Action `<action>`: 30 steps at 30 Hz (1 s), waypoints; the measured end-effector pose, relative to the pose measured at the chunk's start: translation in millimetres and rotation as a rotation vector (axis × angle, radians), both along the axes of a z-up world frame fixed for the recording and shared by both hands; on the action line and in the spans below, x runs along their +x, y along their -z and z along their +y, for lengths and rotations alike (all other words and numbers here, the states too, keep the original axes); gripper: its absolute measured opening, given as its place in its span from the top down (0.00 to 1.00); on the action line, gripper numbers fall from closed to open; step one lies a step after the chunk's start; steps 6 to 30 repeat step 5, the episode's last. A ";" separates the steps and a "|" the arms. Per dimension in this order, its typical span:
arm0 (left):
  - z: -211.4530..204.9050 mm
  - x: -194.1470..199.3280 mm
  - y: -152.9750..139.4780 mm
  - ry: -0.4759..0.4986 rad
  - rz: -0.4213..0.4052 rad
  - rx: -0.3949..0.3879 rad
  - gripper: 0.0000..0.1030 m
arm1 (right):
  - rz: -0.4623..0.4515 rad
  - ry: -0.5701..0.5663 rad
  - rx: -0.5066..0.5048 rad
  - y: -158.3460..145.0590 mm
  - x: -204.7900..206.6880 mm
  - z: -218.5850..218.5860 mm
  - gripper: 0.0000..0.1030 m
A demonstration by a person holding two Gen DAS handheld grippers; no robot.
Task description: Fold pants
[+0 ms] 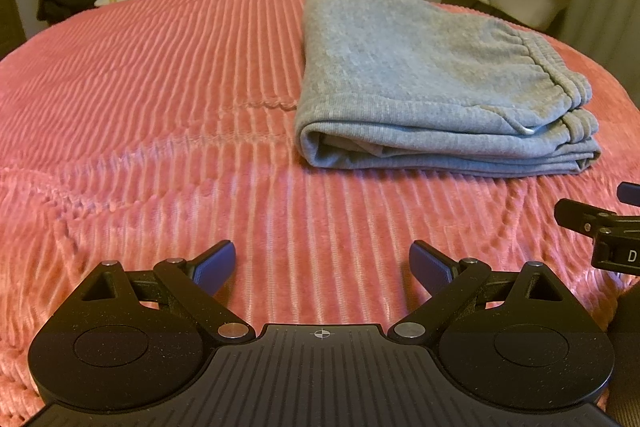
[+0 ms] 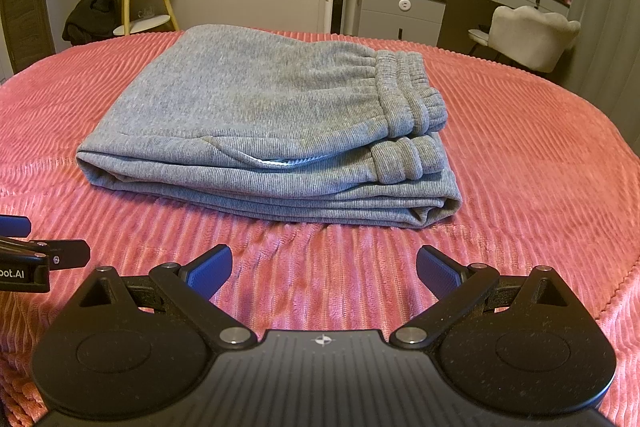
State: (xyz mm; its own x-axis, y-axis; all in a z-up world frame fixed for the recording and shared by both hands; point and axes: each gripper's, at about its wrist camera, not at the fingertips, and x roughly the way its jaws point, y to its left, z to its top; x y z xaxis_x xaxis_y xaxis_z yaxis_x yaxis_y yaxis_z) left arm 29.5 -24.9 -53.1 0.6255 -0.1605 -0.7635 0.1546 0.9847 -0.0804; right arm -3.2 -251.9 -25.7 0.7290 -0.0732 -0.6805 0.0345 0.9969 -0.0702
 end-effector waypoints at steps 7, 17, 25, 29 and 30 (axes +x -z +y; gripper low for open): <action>-0.3 0.2 -0.5 0.009 -0.004 -0.003 0.06 | 0.001 0.000 0.000 0.1 0.1 -0.1 0.04; -0.3 0.2 -0.5 0.009 -0.004 -0.003 0.06 | 0.001 0.000 0.000 0.1 0.1 -0.1 0.04; -0.3 0.2 -0.5 0.009 -0.004 -0.003 0.06 | 0.001 0.000 0.000 0.1 0.1 -0.1 0.04; -0.3 0.2 -0.5 0.009 -0.004 -0.003 0.06 | 0.001 0.000 0.000 0.1 0.1 -0.1 0.04; -0.3 0.2 -0.5 0.009 -0.004 -0.003 0.06 | 0.001 0.000 0.000 0.1 0.1 -0.1 0.04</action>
